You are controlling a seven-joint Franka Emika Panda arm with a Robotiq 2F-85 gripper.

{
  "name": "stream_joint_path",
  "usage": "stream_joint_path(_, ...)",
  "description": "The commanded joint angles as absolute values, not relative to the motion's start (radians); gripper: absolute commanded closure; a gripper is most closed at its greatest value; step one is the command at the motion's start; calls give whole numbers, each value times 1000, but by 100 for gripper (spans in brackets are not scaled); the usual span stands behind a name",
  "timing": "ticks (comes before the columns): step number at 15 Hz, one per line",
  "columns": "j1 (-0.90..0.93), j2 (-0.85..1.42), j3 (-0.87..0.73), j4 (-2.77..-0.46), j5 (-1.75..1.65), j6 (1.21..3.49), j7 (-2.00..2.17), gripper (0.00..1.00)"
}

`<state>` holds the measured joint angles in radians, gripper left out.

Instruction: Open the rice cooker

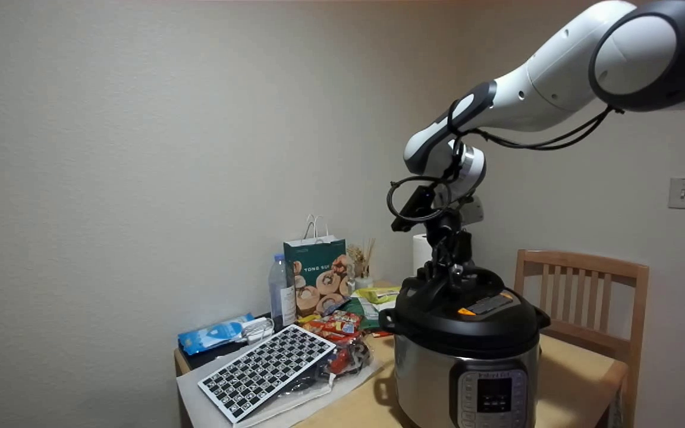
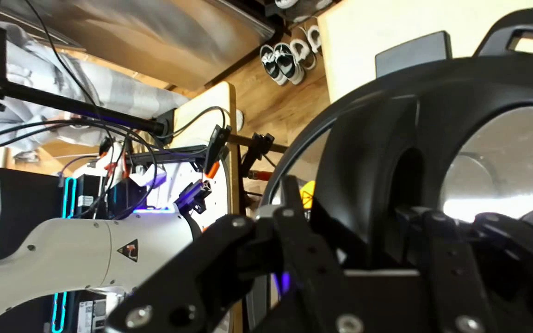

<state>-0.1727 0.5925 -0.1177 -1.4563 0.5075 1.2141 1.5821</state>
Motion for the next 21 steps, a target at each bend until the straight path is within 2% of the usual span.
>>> stream_joint_path(1,-200,646,-109,-1392,618,1124,1596,88)
stream_joint_path(2,-196,631,-116,-1395,607,1125,1591,88)
stream_joint_path(3,-182,631,-137,-1412,549,1160,1580,63)
stream_joint_path(7,-182,631,-137,-1411,550,1159,1580,63)
stream_joint_path(8,-182,631,-137,-1411,550,1159,1580,38)
stream_joint_path(9,-187,629,-138,-1417,579,1167,1601,38)
stream_joint_path(10,-202,634,-137,-1418,676,1167,1683,82)
stream_joint_path(11,-199,636,-142,-1420,694,1175,1718,79)
stream_joint_path(12,-195,642,-149,-1425,721,1192,1759,80)
stream_joint_path(14,-195,652,-162,-1434,776,1216,1825,92)
stream_joint_path(15,-195,652,-168,-1446,802,1222,1862,93)
stream_joint_path(21,-193,643,-181,-1501,941,1296,2043,93)
